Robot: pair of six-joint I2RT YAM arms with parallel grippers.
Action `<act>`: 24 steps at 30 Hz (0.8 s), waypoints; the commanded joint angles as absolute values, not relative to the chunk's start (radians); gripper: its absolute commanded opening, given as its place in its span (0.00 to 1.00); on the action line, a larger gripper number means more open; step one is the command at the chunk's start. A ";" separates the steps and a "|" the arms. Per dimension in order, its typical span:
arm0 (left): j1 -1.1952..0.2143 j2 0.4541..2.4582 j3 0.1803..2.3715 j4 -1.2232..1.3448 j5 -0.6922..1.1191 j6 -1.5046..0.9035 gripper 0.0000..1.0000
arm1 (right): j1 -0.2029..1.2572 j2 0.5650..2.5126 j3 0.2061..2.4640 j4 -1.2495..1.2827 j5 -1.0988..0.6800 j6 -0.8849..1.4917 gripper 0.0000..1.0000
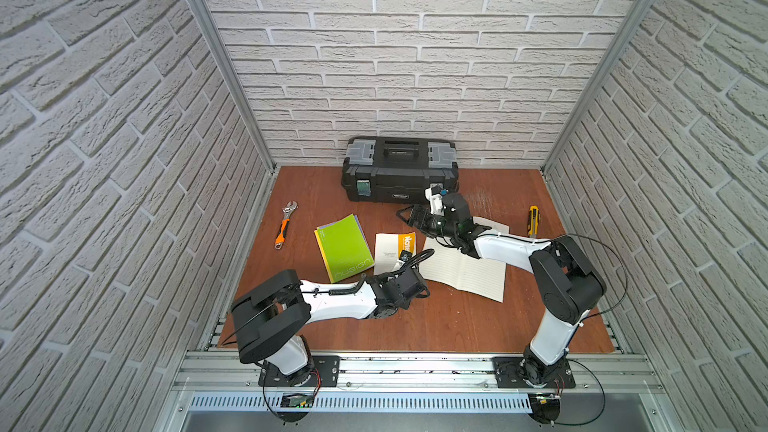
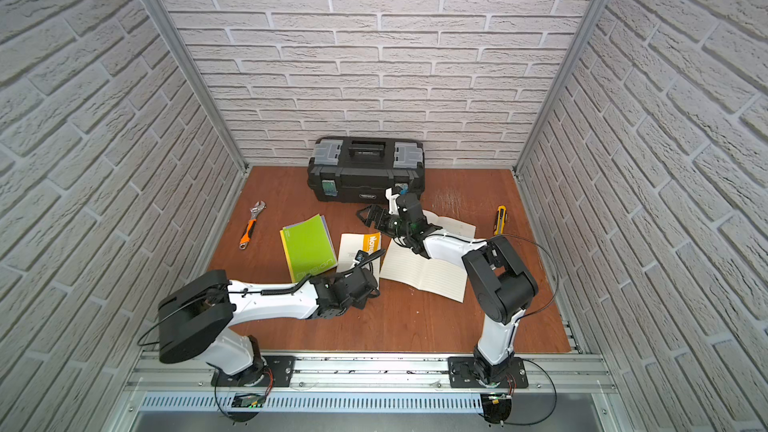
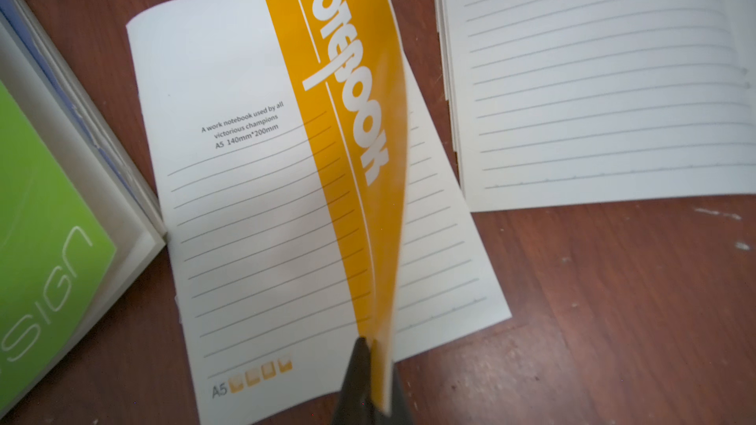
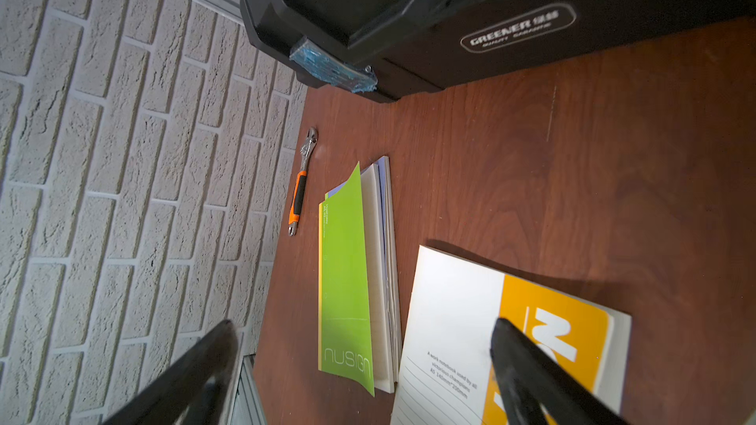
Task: Close the notebook
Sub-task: Close the notebook at the center of the board.
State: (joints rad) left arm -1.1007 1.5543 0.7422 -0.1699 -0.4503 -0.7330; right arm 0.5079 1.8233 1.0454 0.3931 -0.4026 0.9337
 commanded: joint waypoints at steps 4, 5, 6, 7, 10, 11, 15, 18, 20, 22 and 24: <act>-1.083 1.555 0.740 -0.148 -0.433 -0.728 0.00 | 0.549 1.864 1.053 0.427 -0.390 0.960 0.98; -1.082 1.555 0.738 -0.149 -0.432 -0.730 0.00 | 0.552 1.869 1.047 0.426 -0.388 0.961 0.98; -1.081 1.555 0.739 -0.148 -0.431 -0.730 0.00 | 0.554 1.872 1.041 0.426 -0.386 0.963 0.99; -1.080 1.555 0.737 -0.147 -0.432 -0.730 0.00 | 0.555 1.877 1.036 0.423 -0.382 0.966 1.00; -1.078 1.557 0.737 -0.145 -0.427 -0.730 0.00 | 0.557 1.883 1.016 0.421 -0.375 0.970 1.00; -1.077 1.557 0.736 -0.144 -0.427 -0.730 0.00 | 0.557 1.886 1.013 0.417 -0.374 0.968 1.00; -1.074 1.560 0.738 -0.143 -0.423 -0.729 0.00 | 0.560 1.892 1.011 0.374 -0.366 0.952 1.00; -1.071 1.560 0.739 -0.143 -0.420 -0.730 0.00 | 0.560 1.900 1.015 0.324 -0.353 0.932 1.00; -1.071 1.559 0.738 -0.144 -0.420 -0.729 0.00 | 0.561 1.904 1.015 0.297 -0.344 0.927 1.00; -1.071 1.557 0.737 -0.143 -0.420 -0.730 0.00 | 0.562 1.911 1.014 0.283 -0.337 0.923 1.00; -1.071 1.556 0.735 -0.143 -0.420 -0.730 0.00 | 0.561 1.917 1.011 0.279 -0.331 0.922 1.00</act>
State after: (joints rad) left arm -1.0782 1.5551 0.7422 -0.1593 -0.4126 -0.7338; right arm 0.5541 1.9087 1.0206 0.3012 -0.3534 0.9413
